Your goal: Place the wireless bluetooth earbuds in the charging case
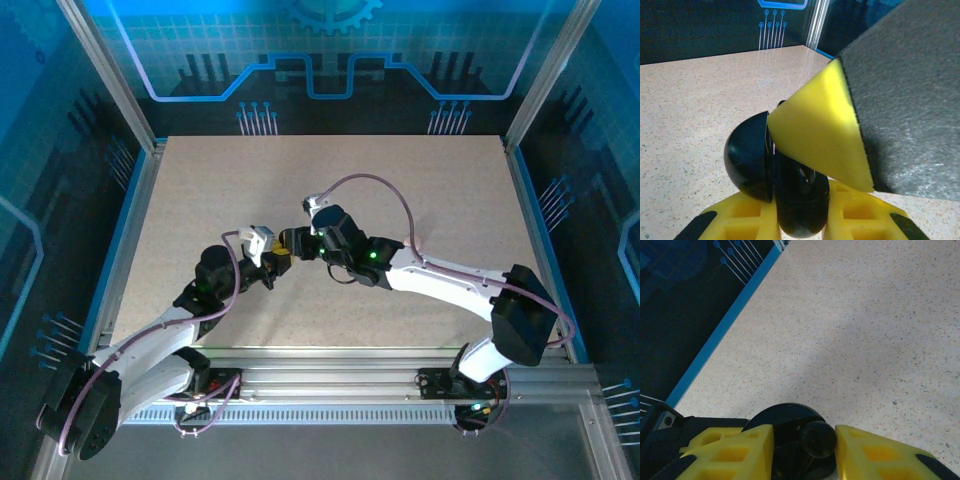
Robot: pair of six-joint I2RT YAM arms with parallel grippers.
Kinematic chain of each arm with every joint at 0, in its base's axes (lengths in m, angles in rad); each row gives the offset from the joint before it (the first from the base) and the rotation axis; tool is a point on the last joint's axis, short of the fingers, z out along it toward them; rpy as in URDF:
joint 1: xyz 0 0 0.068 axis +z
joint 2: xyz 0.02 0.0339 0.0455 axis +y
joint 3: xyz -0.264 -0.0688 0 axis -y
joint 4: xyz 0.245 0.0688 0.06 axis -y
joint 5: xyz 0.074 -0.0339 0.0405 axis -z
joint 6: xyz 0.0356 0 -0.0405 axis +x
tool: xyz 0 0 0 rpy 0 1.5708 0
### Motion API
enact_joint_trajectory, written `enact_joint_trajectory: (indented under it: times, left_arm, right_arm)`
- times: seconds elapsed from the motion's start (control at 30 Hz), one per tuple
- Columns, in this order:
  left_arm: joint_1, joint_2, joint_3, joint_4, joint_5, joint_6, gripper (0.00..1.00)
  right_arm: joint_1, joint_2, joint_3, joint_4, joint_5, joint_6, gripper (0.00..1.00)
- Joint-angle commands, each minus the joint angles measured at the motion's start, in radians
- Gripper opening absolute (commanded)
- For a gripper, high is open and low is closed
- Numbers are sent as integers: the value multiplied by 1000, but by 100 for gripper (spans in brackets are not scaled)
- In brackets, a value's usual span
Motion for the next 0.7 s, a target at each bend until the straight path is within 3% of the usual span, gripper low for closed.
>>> enact_joint_trajectory:
  times: [0.0, 0.67]
  left_arm:
    - [0, -19, 38, 33, -13, 32, 12]
    - [-1, 0, 44, 40, -6, 32, 11]
  right_arm:
    - [-9, -34, -15, 5, -22, 9, 39]
    - [-32, -43, -27, 54, -92, 19, 47]
